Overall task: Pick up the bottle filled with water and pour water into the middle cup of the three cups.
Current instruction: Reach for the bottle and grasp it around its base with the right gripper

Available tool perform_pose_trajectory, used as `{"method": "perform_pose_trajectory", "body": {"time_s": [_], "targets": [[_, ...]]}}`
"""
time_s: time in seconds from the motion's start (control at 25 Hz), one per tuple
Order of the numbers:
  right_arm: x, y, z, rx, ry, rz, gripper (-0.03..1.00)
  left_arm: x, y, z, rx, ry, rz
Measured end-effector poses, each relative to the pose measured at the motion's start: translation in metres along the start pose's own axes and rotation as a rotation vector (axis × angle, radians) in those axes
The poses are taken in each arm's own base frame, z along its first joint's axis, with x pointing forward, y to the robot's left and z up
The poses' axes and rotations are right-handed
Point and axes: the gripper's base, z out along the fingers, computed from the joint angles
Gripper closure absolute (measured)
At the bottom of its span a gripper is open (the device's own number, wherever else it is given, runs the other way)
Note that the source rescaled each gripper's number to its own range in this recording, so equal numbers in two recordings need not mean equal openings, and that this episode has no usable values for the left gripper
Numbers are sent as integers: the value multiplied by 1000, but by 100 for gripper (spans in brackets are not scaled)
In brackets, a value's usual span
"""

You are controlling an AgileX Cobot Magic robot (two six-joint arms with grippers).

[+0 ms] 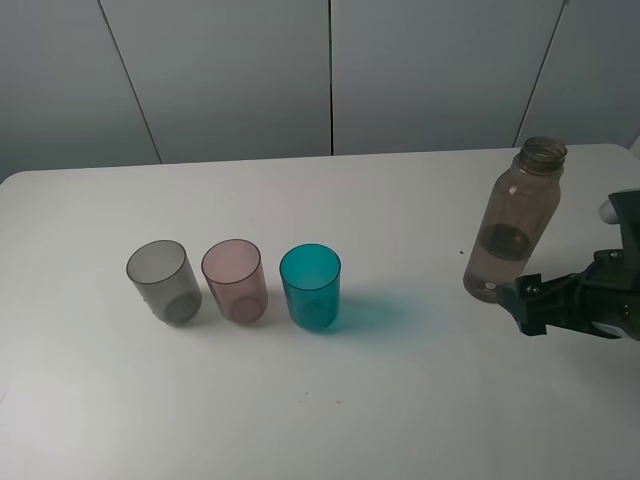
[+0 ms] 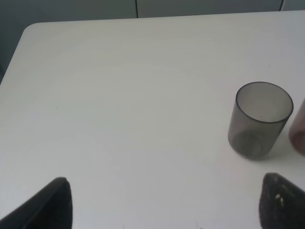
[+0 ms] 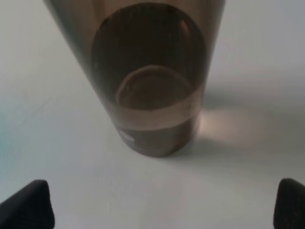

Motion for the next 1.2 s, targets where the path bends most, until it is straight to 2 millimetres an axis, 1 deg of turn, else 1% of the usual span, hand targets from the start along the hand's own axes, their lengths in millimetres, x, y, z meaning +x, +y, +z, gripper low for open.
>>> {"method": "perform_pose_trajectory", "body": {"time_s": [0.12,0.36,0.68,0.88,1.2], "targets": [[5,0,-1,-7,-41,5,-3,0,0,0,0,0,0],[-1,3,-1,-44,-139,-55,-3,0,0,0,0,0,0],[4,4,13,-50,-124,-71,-3,0,0,0,0,0,0],[5,1,20,-16,-130,-38,-3,0,0,0,0,0,0],[8,0,29,-8,-142,-48,-3,0,0,0,0,0,0]]}}
